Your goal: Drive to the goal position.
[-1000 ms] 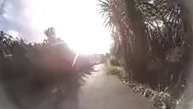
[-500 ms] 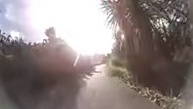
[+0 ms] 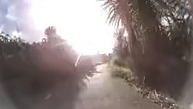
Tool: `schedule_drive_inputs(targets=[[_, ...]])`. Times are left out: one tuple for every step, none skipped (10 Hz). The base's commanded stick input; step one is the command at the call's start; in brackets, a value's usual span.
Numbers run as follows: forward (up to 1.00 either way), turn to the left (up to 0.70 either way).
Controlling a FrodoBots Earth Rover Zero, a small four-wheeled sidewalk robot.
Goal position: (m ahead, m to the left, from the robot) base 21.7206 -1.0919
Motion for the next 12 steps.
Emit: schedule_drive_inputs(targets=[[0.5,0.03],[0.5,0.03],[0.5,0.03],[0.5,0.03],[0.5,0.03],[0.5,0.03],[0.5,0.03],[0.5,0.03],[0.5,0.03],[0.5,0.03],[0.5,0.03],[0.5,0.03]])
